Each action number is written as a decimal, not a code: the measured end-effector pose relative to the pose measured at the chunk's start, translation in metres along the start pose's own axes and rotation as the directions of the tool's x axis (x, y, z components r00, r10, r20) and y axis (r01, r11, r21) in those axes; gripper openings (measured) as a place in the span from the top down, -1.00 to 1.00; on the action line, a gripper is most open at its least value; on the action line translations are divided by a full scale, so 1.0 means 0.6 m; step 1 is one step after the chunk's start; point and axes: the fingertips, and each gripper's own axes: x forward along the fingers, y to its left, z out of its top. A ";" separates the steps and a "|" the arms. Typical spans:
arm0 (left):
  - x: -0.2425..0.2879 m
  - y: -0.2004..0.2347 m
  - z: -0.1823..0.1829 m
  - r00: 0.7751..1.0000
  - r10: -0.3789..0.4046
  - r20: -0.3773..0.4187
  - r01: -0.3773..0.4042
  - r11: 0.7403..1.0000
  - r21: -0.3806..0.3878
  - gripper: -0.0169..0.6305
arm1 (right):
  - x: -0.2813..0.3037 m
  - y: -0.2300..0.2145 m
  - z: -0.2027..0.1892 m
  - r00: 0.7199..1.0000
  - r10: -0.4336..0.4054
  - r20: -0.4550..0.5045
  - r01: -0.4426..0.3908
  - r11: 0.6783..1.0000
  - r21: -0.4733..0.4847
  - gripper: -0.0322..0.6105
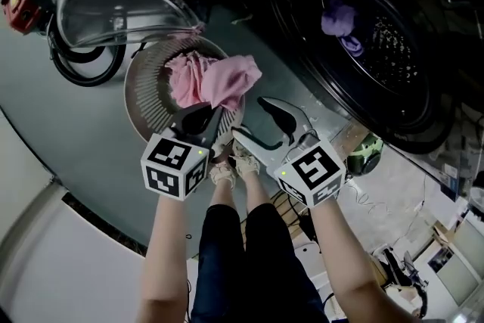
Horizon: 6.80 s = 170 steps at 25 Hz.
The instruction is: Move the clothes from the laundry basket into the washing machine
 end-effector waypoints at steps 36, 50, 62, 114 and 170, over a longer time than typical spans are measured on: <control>-0.049 -0.003 -0.003 0.994 0.100 0.043 -0.105 0.983 0.152 0.11 | -0.113 0.089 0.208 0.983 0.071 0.168 -0.071 0.997 -0.009 0.76; -0.104 0.000 0.076 0.987 0.105 0.121 -0.117 0.989 0.093 0.91 | -0.122 -0.049 0.143 0.956 -0.279 0.091 0.276 0.960 0.040 0.75; -0.209 -0.067 0.206 0.959 0.103 0.262 -0.137 0.984 0.116 0.91 | -0.040 -0.035 0.040 0.993 -0.097 -0.064 0.109 0.967 0.229 0.04; 0.009 -0.080 0.090 0.989 -0.051 0.136 0.041 0.997 0.072 0.94 | -0.207 -0.533 0.104 0.512 -0.846 0.150 0.819 0.533 0.213 0.48; 0.017 -0.061 0.075 0.984 -0.059 0.171 0.062 0.998 -0.016 0.94 | -0.109 -0.440 0.050 0.666 -0.736 0.121 0.690 0.669 0.275 0.64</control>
